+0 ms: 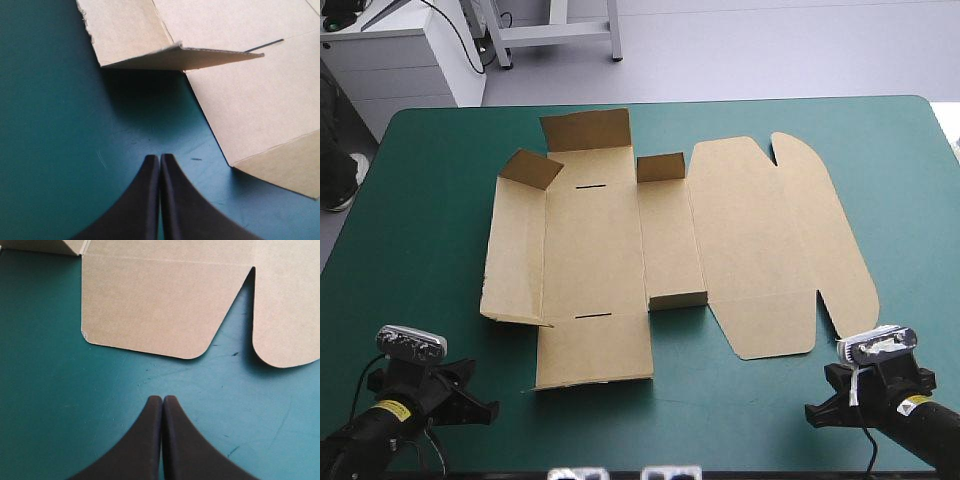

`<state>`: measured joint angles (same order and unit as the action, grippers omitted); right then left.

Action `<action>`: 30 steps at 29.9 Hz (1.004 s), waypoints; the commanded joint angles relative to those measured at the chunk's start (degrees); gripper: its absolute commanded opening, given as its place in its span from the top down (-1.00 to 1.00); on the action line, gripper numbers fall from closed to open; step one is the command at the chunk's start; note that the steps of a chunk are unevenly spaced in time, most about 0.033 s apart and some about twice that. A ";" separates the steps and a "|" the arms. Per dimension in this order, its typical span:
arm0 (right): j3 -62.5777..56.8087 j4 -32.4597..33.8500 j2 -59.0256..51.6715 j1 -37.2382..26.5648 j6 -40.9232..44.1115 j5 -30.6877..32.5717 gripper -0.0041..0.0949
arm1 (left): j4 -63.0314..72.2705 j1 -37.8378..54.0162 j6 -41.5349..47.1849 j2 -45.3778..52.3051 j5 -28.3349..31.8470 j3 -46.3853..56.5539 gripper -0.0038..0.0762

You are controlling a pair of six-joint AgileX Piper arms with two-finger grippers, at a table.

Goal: Fold the box

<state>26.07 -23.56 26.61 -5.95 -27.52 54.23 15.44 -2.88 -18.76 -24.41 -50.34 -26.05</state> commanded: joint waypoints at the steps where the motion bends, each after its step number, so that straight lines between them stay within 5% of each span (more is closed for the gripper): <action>1: 1.54 -1.22 0.35 -0.01 -0.20 -2.75 0.96 | 1.40 -0.23 0.69 -0.40 3.04 -1.53 0.92; 19: 1.54 -1.22 0.35 -0.01 -0.20 -2.75 0.96 | 1.78 -0.23 -0.39 -0.40 5.60 -2.38 0.92; 30: 1.54 -1.22 0.35 -0.01 -0.20 -2.75 0.96 | 5.05 -0.23 3.63 -13.08 6.55 -18.16 0.91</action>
<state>26.07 -23.56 26.61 -5.95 -27.52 54.17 18.15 -2.88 -16.31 -31.61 -46.26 -38.16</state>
